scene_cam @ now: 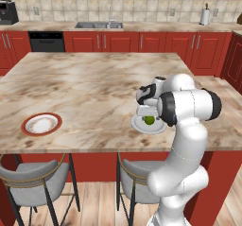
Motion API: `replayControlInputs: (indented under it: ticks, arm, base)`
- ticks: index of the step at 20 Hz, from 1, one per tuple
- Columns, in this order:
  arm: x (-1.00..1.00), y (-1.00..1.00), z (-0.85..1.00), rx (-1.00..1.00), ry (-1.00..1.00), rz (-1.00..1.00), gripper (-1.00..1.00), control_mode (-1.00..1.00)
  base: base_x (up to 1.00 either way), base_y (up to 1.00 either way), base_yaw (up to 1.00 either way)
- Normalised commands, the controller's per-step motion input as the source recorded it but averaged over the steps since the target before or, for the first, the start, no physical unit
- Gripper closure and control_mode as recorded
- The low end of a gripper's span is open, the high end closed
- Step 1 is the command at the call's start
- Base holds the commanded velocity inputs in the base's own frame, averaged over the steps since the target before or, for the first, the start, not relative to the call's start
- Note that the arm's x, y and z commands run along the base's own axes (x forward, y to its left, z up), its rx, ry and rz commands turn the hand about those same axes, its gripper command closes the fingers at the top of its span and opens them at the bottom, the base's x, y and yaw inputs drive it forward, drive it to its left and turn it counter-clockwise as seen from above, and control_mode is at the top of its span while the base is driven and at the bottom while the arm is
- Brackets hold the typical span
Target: Transport the chicken drumstick and lime to the fridge. Place the chicken drumstick on the rack containing meat and place the lime on the rack containing the vegetable, ensuring meats and vegetables are on different racks.
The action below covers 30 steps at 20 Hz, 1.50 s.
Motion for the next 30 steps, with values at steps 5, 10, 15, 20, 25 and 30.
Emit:
replayControlInputs:
  ticks: [5,10,15,20,25,30]
  arm:
    - [0.33,-0.03,-0.22,0.0,0.12,0.0,-1.0,-1.0]
    - [0.09,-0.01,-0.17,0.0,0.07,0.0,-1.0,-1.0]
    - [-0.16,0.0,-0.05,0.0,0.0,0.0,-1.0,-1.0]
    - [-0.12,0.0,0.0,0.0,0.0,0.0,-1.0,-1.0]
    - [-0.11,0.0,0.0,0.0,0.01,0.0,-1.0,-1.0]
    - [-0.15,0.0,0.0,0.0,0.0,0.0,-1.0,-1.0]
  base:
    - [0.0,0.0,0.0]
    - [0.0,0.0,0.0]
    - [0.0,0.0,0.0]
    - [0.0,0.0,0.0]
    - [0.0,0.0,0.0]
    - [0.0,0.0,0.0]
